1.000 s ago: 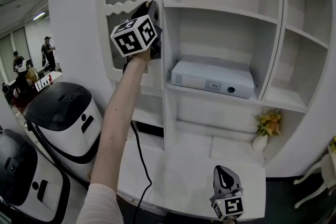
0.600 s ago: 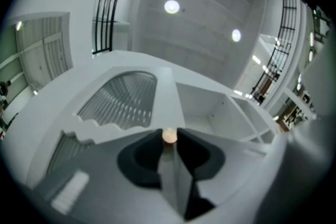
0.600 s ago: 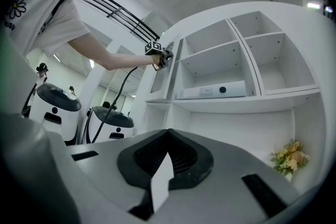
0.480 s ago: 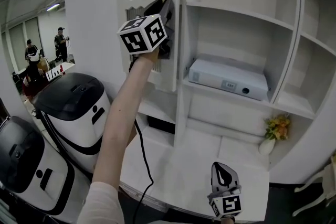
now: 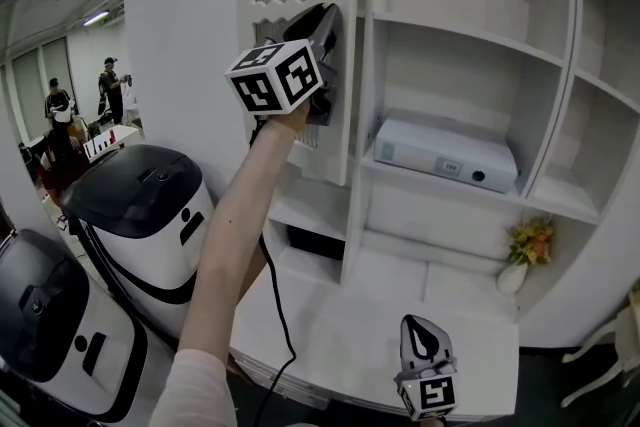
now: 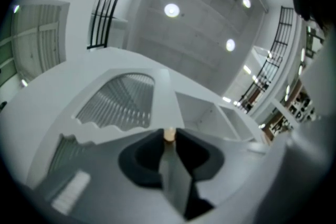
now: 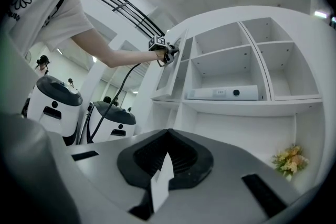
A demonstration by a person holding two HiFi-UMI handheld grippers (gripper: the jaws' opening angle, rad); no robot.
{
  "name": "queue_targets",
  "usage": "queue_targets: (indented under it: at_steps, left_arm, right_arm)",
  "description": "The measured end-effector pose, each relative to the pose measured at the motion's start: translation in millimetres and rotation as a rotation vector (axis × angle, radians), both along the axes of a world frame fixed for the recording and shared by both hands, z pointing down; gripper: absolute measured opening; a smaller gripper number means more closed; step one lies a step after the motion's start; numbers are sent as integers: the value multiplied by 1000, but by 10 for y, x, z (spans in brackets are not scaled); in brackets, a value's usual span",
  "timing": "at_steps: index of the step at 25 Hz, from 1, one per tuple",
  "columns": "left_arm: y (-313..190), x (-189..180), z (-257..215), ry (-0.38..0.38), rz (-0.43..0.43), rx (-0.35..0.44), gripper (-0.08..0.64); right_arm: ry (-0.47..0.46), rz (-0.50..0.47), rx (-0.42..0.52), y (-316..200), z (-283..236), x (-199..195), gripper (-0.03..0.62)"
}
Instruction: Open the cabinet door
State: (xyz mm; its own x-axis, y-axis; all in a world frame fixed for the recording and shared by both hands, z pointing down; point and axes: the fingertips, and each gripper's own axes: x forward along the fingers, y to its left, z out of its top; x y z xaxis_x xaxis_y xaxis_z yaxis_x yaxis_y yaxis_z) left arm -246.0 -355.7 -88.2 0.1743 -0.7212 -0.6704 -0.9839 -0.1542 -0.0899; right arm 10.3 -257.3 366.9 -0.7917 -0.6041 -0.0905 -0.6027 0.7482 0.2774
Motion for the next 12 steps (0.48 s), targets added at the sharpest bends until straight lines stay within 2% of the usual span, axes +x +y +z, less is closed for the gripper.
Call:
queue_targets:
  at_steps: [7,12]
  left_arm:
    - [308,-78,0,54,118,31,74]
    - [388,-107,22,74,165,36,74]
  right_arm:
    - [0,-12,-8,274,63,-257,0]
    - [22,-47,7,402,33,-253,0]
